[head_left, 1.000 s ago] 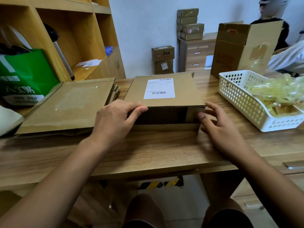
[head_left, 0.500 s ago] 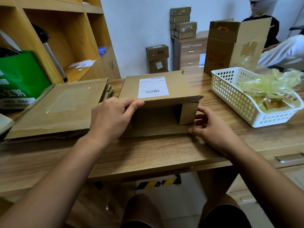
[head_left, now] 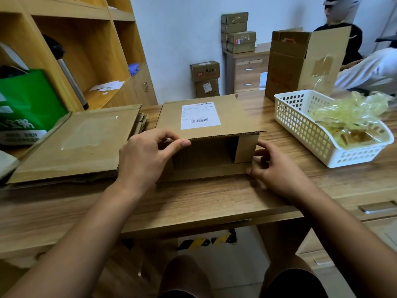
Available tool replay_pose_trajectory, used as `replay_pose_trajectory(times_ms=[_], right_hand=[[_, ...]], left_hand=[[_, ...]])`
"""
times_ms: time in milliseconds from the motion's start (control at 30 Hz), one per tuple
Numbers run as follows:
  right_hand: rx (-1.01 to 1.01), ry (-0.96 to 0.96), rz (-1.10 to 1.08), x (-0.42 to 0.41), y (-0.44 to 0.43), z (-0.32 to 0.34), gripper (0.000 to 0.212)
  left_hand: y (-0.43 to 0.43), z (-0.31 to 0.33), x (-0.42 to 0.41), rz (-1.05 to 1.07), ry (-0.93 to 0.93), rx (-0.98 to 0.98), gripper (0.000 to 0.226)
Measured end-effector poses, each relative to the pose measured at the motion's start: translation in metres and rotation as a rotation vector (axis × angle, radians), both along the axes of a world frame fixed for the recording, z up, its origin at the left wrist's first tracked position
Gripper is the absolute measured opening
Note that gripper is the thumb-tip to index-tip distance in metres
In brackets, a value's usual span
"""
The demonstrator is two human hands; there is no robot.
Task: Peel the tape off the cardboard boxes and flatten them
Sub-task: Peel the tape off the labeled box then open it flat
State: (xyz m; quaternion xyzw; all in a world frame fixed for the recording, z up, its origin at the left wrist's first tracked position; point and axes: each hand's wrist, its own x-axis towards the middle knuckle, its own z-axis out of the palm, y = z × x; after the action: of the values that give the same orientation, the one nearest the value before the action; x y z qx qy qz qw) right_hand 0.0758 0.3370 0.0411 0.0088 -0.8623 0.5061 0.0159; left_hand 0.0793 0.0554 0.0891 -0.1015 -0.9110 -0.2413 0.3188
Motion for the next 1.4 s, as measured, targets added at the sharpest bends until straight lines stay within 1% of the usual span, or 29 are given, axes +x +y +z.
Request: replay_pose_trajectory(times_ms=[100,267,333,433,500,567,633,733,867,967,1100,1300,1400], right_hand=[[-0.061,0.008,-0.006,-0.001,0.000,-0.001,0.077],[-0.029,-0.011,-0.008,-0.002,0.000,-0.002,0.072],[-0.030,-0.011,-0.006,-0.003,0.001,-0.001,0.075],[-0.025,-0.020,-0.017,-0.004,0.000,-0.002,0.081],[-0.022,-0.021,-0.016,-0.004,0.000,-0.003,0.081],[-0.026,-0.014,-0.011,-0.005,0.000,-0.003,0.079],[-0.043,-0.004,-0.009,-0.006,0.000,-0.004,0.076],[-0.062,-0.003,-0.010,-0.009,-0.001,-0.008,0.069],[-0.041,0.010,-0.011,-0.012,-0.003,-0.009,0.064],[-0.031,0.028,-0.009,-0.012,-0.006,-0.008,0.063],[-0.061,0.047,-0.034,-0.011,-0.011,-0.007,0.057],[-0.052,0.091,-0.077,-0.011,-0.019,-0.007,0.057],[-0.062,0.085,-0.089,-0.012,-0.018,-0.004,0.052]], left_hand=[[-0.003,-0.009,-0.001,-0.028,0.024,0.052,0.057],[-0.009,-0.023,0.004,-0.069,-0.004,0.192,0.080],[-0.013,-0.031,0.007,-0.048,-0.016,0.252,0.090],[-0.017,-0.043,0.011,0.005,-0.126,0.427,0.101],[-0.018,-0.051,0.011,0.021,-0.213,0.548,0.101],[-0.017,-0.055,0.011,0.050,-0.301,0.611,0.097],[-0.017,-0.054,0.007,0.101,-0.343,0.582,0.091],[-0.014,-0.050,0.001,0.163,-0.343,0.479,0.085],[-0.010,-0.050,-0.004,0.235,-0.273,0.413,0.075],[-0.008,-0.051,-0.004,0.265,-0.223,0.391,0.070],[-0.007,-0.051,-0.005,0.296,-0.251,0.355,0.073],[-0.004,-0.049,0.000,0.285,-0.241,0.352,0.060],[-0.003,-0.047,0.001,0.286,-0.240,0.333,0.057]])
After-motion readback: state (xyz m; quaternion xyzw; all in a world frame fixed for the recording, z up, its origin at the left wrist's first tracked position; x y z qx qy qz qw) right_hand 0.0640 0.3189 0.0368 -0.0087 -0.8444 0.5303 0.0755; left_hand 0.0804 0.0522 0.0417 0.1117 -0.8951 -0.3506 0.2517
